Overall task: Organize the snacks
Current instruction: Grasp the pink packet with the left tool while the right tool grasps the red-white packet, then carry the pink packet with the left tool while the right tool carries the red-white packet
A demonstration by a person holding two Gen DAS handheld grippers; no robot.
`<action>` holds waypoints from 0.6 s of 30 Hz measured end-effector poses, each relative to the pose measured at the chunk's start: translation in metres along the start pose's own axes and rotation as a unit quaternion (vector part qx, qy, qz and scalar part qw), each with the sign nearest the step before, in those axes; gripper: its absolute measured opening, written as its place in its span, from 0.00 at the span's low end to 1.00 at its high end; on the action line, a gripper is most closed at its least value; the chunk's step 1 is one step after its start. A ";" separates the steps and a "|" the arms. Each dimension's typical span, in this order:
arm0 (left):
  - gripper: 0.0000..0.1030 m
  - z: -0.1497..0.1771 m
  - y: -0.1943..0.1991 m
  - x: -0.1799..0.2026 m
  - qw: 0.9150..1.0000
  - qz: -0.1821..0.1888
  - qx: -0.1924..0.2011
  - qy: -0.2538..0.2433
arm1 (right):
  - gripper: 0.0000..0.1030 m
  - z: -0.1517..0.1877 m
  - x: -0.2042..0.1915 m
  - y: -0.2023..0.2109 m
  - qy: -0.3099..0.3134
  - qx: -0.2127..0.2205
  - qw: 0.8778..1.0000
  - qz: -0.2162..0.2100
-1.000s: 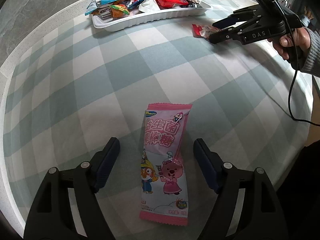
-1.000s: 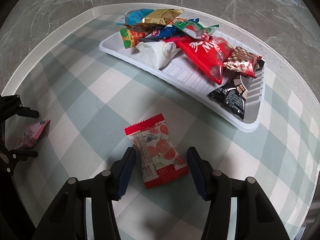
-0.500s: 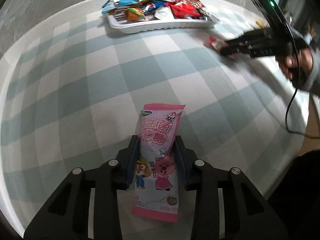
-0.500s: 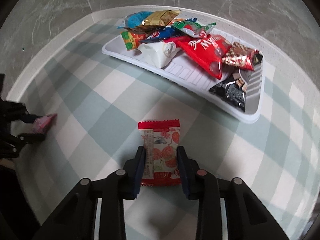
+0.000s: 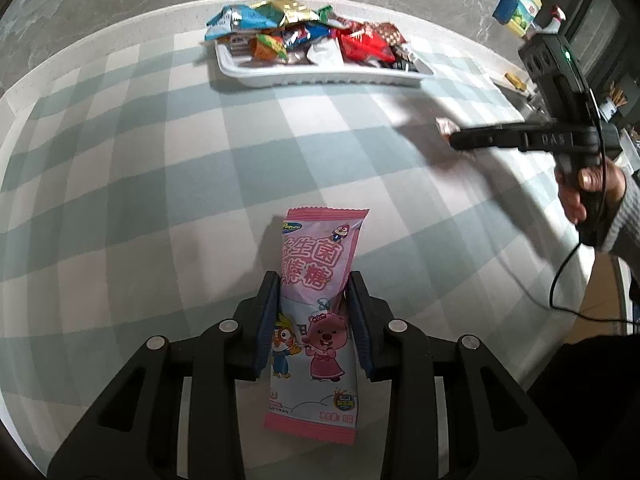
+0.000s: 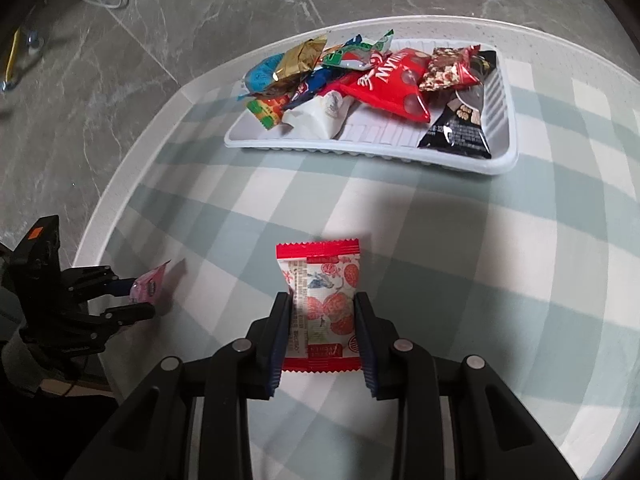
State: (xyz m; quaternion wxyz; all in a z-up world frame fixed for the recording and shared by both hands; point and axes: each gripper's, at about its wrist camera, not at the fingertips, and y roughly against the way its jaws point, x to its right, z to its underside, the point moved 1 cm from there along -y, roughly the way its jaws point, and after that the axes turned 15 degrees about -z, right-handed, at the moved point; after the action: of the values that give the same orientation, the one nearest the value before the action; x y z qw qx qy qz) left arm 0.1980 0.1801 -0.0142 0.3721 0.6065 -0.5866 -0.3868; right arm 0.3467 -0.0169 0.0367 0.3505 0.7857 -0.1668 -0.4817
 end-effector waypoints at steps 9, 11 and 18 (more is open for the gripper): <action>0.31 -0.024 0.005 0.004 1.000 0.019 0.016 0.000 | 0.33 0.002 -0.007 0.004 -0.027 0.024 0.999 -0.030; 0.31 -0.030 0.005 0.004 1.000 0.022 0.021 0.000 | 0.33 0.001 -0.009 0.007 -0.031 0.030 0.998 -0.034; 0.31 -0.049 0.003 0.005 0.999 0.037 0.031 0.003 | 0.33 -0.011 -0.009 0.015 -0.049 0.054 0.996 -0.058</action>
State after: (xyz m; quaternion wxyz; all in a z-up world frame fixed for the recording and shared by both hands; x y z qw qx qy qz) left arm 0.2412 0.1752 0.0090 0.3686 0.5971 -0.6193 -0.3523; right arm 0.3533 -0.0174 0.0568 0.2702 0.7872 -0.1635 -0.5297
